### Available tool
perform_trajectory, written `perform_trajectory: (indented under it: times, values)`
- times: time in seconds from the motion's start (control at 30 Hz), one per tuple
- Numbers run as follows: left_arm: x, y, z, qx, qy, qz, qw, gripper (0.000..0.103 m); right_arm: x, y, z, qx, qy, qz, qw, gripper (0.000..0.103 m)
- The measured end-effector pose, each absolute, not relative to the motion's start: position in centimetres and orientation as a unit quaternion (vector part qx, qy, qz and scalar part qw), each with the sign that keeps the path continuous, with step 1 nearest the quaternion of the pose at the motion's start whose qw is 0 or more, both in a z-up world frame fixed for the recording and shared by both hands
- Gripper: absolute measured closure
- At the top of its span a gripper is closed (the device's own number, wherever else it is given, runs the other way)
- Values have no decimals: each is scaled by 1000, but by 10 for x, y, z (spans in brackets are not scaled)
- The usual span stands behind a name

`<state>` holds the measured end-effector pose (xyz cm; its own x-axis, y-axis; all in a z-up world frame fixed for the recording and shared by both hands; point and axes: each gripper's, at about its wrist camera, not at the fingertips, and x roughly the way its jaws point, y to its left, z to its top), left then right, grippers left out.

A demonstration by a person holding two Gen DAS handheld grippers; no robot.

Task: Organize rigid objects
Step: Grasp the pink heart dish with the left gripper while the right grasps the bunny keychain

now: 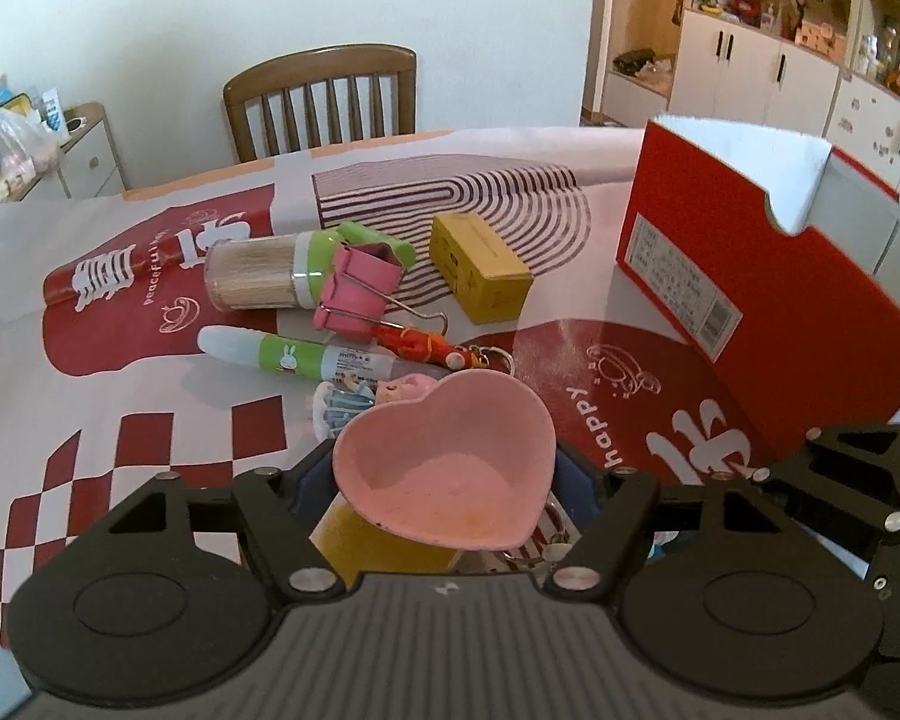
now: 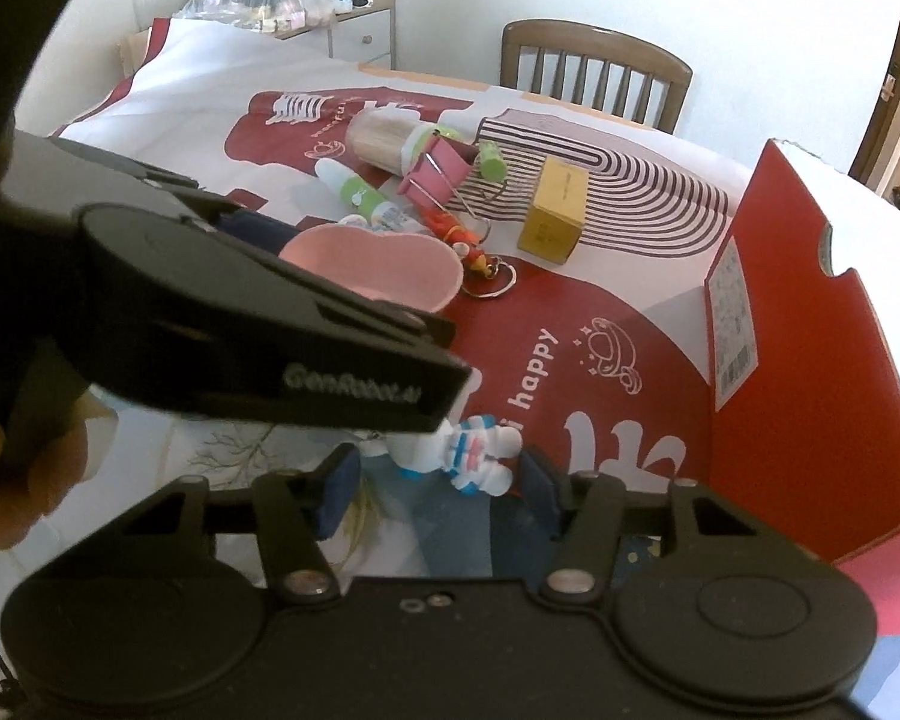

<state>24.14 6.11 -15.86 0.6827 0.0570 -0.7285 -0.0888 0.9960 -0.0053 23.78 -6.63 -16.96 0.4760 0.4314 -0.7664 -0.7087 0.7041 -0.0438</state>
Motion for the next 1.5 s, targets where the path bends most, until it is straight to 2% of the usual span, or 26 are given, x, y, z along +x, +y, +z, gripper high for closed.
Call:
perform_trajectory:
  times: [0.07, 0.1, 0.37, 0.5, 0.57, 0.6, 0.7, 0.73, 1.27, 1.37, 1.43, 1.5]
  values:
    - [238, 63, -153, -29, 393, 40, 918, 29, 236, -69, -167, -178, 382, 338, 842, 48]
    - [237, 65, -150, -34, 393, 41, 918, 29, 235, -70, -166, -176, 383, 336, 842, 64]
    - [225, 72, -131, -62, 377, 47, 923, 29, 233, -80, -158, -173, 379, 334, 846, 71]
    - [218, 80, -126, -65, 373, 61, 923, 29, 232, -83, -158, -168, 385, 335, 844, 70]
    - [215, 85, -125, -68, 372, 70, 923, 29, 232, -83, -158, -161, 385, 334, 845, 66]
    - [213, 87, -124, -69, 371, 74, 923, 29, 231, -82, -158, -156, 387, 335, 844, 62]
    - [206, 94, -122, -76, 370, 86, 922, 29, 229, -80, -159, -148, 381, 333, 850, 34]
    - [203, 96, -121, -78, 369, 89, 922, 29, 228, -79, -159, -146, 379, 332, 852, 32]
    - [173, 116, -117, -98, 365, 118, 918, 29, 244, -59, -175, -92, 416, 248, 870, 36]
    - [170, 117, -117, -96, 365, 120, 918, 29, 242, -56, -176, -100, 412, 244, 872, 40]
    - [170, 118, -118, -96, 365, 121, 918, 29, 241, -55, -176, -108, 409, 241, 874, 47]
    - [169, 118, -118, -96, 365, 122, 918, 29, 240, -54, -175, -114, 407, 243, 873, 47]
